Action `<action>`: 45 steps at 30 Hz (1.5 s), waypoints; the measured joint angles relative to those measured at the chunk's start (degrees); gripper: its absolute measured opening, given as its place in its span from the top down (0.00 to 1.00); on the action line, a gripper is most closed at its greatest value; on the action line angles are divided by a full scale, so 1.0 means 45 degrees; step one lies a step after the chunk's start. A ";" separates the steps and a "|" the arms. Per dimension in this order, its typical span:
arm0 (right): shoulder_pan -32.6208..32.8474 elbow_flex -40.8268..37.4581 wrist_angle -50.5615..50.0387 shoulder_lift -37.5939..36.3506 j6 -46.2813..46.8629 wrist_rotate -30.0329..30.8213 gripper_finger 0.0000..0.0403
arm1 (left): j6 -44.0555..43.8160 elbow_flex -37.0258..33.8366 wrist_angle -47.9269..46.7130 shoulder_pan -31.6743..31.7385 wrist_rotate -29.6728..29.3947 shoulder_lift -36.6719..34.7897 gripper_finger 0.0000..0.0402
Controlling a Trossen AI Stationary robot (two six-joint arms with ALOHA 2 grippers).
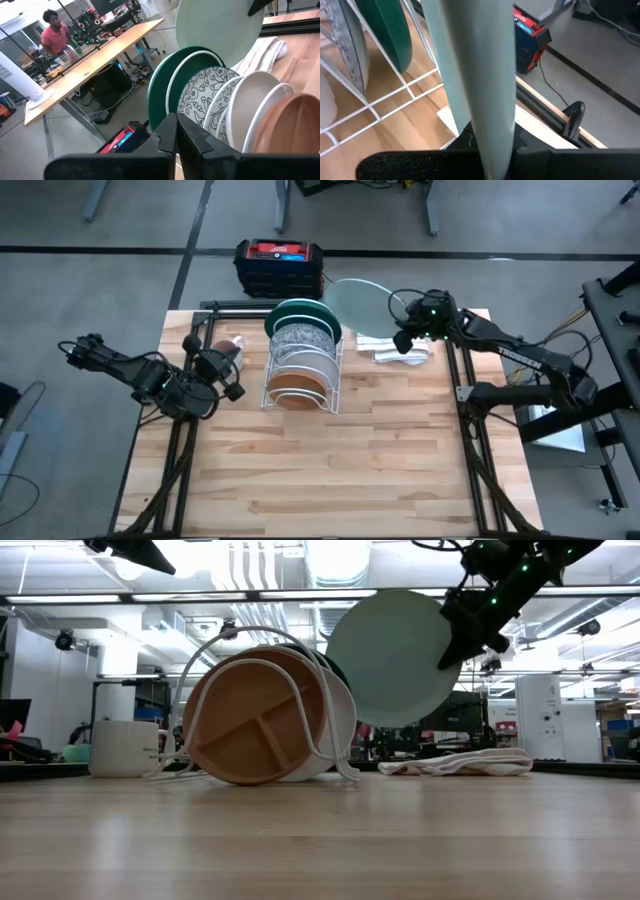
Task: Sort dishes
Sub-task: Put the light blue plate in the dish rack
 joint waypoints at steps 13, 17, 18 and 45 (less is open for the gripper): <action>-0.0015 -0.0585 0.0024 0.0245 0.0120 -0.0745 1.00 | -0.0010 0.0000 -0.0005 0.0000 -0.0005 0.0000 1.00; -0.0015 -0.0593 -0.0066 0.0131 0.0099 -0.0806 1.00 | -0.0010 0.0000 -0.0005 0.0000 -0.0005 0.0000 1.00; -0.0015 -0.0593 -0.0124 0.0009 0.0085 -0.0798 1.00 | -0.0010 0.0000 -0.0010 -0.0001 -0.0005 0.0000 1.00; 0.0087 -0.0593 -0.0711 -0.1138 0.0021 -0.1490 1.00 | -0.0328 -0.0146 -0.0010 0.0000 -0.0005 0.0005 1.00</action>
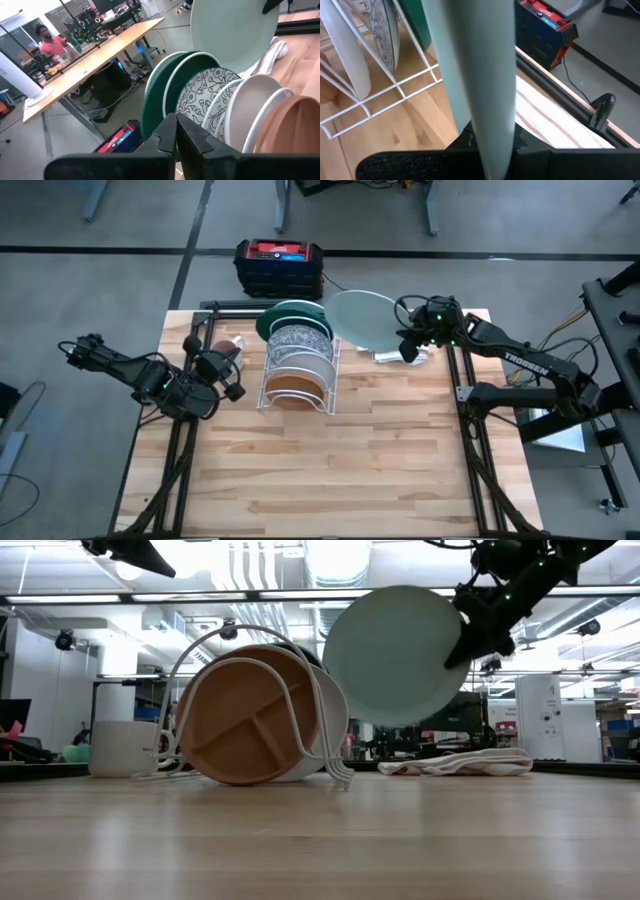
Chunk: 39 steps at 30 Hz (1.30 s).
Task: Sort dishes
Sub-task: Put the light blue plate in the dish rack
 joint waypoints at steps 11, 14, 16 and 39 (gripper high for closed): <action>0.0000 0.0000 0.0886 0.0569 -0.0139 0.0110 1.00 | -0.0158 -0.0015 0.0000 -0.0001 0.0015 0.0000 1.00; 0.0000 0.0000 0.1097 0.0987 -0.0501 0.0115 1.00 | -0.0158 -0.0019 0.0000 0.0000 0.0019 0.0000 1.00; 0.0024 0.0000 0.1324 0.1316 -0.0592 0.0110 1.00 | -0.0158 -0.0019 0.0000 -0.0002 0.0019 0.0000 1.00; 0.0311 0.0000 0.3863 0.3891 -0.1038 0.0111 0.95 | -0.0494 -0.0679 0.0029 0.0000 0.0058 0.0000 1.00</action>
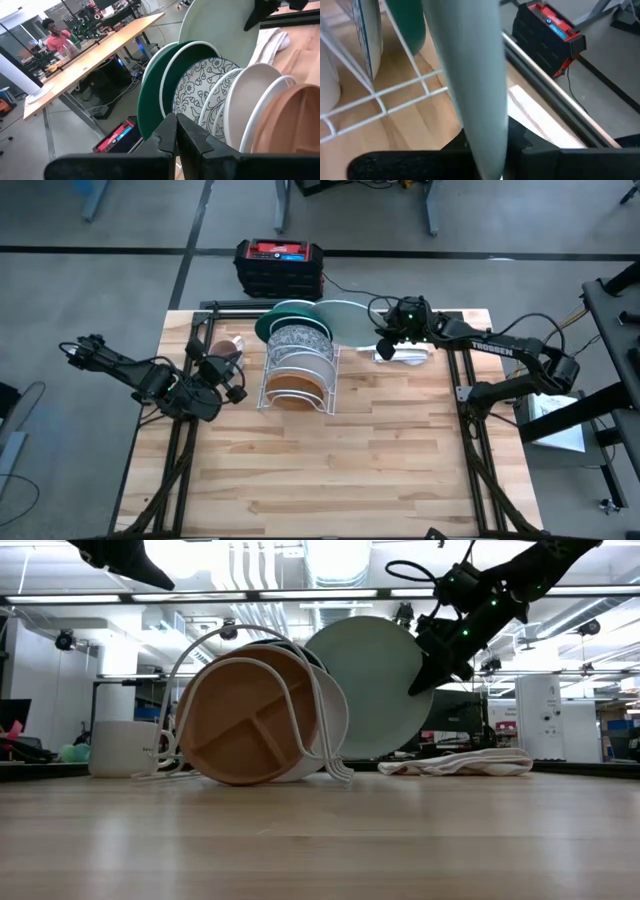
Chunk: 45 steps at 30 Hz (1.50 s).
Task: Sort dishes
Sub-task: Put the light blue plate in the dish rack
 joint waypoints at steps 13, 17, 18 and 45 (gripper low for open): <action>0.0548 0.0015 0.2198 0.0228 -0.0377 -0.0098 0.74 | -0.0149 -0.0167 -0.0015 0.0000 -0.0049 -0.0005 1.00; 0.0628 0.0385 0.2269 0.0514 -0.0372 -0.0234 0.75 | -0.0149 -0.0167 -0.0015 -0.0001 -0.0049 -0.0005 1.00; 0.0631 0.0532 0.2270 0.0607 -0.0369 -0.0235 0.75 | -0.0149 -0.0167 -0.0015 -0.0003 -0.0049 -0.0005 1.00; 0.1070 0.5830 0.0970 0.4717 -0.1073 -0.0362 0.78 | -0.0100 -0.0167 -0.0026 -0.0003 -0.0053 -0.0005 1.00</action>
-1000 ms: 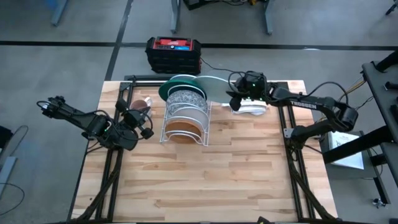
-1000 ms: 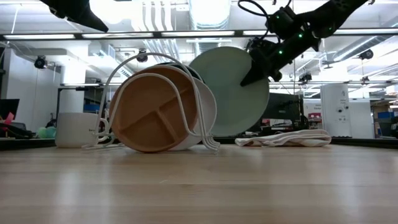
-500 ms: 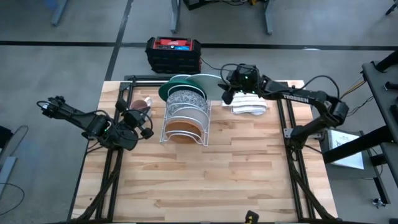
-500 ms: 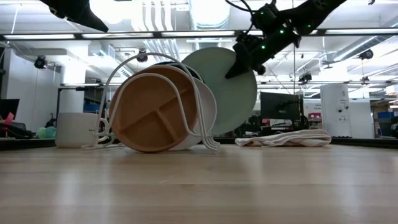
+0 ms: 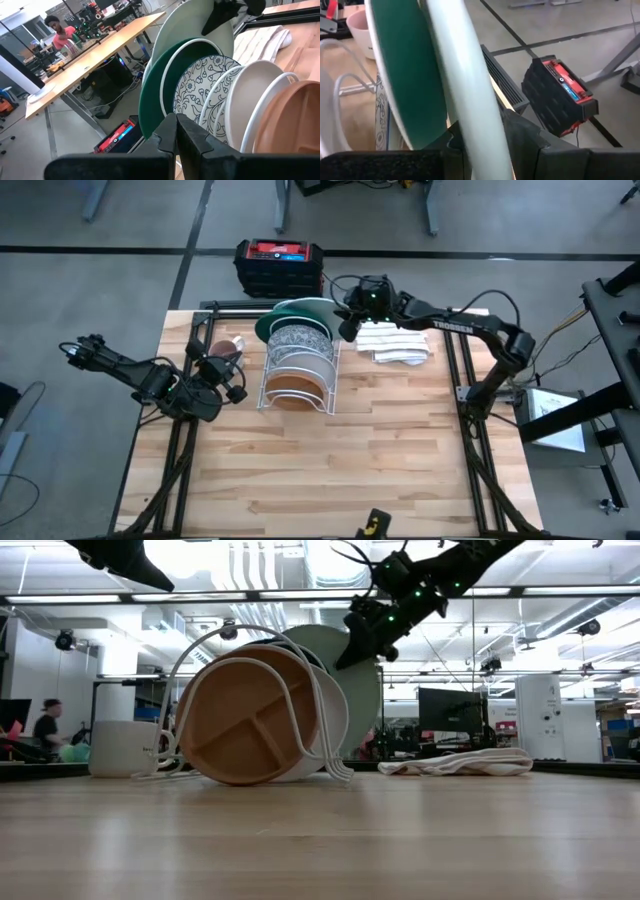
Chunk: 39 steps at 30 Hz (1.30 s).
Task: Sort dishes
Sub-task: Put the light blue plate in the dish rack
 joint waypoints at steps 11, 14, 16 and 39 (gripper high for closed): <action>0.0311 0.1407 -0.1121 0.0502 -0.0109 0.0037 0.65 | 0.0003 0.0000 -0.0008 -0.0002 -0.0005 0.0000 1.00; 0.0329 0.1646 -0.1734 0.0342 -0.0181 0.0143 0.61 | 0.0053 0.0000 -0.0012 0.0003 -0.0008 0.0000 1.00; 0.0334 0.1740 -0.1931 0.0143 -0.0227 0.0162 0.58 | 0.0194 0.0000 -0.0016 0.0002 -0.0100 0.0000 1.00; 0.0368 0.1885 -0.4247 -0.1886 -0.0794 0.0177 0.68 | 0.9440 -0.0010 0.5659 0.4996 0.7554 0.1098 1.00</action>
